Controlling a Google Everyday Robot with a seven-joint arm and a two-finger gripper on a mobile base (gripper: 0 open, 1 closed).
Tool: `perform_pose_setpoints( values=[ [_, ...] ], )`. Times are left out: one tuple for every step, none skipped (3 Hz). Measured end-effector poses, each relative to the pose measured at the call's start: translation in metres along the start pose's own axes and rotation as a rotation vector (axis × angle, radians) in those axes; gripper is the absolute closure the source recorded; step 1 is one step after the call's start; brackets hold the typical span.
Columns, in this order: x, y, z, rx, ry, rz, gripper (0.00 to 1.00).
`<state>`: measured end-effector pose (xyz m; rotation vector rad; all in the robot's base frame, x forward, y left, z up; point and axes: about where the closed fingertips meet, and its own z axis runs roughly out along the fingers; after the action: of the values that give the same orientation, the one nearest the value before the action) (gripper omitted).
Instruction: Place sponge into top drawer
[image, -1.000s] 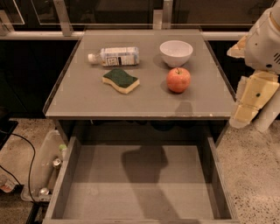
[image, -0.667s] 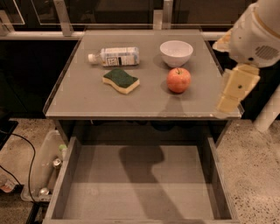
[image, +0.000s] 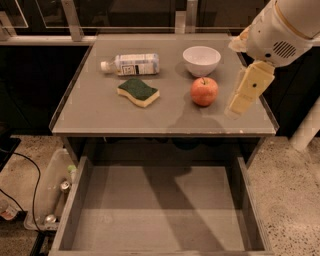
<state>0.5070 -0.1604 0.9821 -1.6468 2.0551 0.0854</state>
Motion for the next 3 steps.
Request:
perform_pose_setpoints(
  values=[
    [-0.016, -0.001, 0.019, 0.001, -0.065, -0.051, 0.00],
    [-0.036, -0.006, 0.059, -0.015, -0.230, -0.109, 0.00],
    [-0.056, -0.018, 0.095, -0.053, -0.434, -0.114, 0.00]
  ],
)
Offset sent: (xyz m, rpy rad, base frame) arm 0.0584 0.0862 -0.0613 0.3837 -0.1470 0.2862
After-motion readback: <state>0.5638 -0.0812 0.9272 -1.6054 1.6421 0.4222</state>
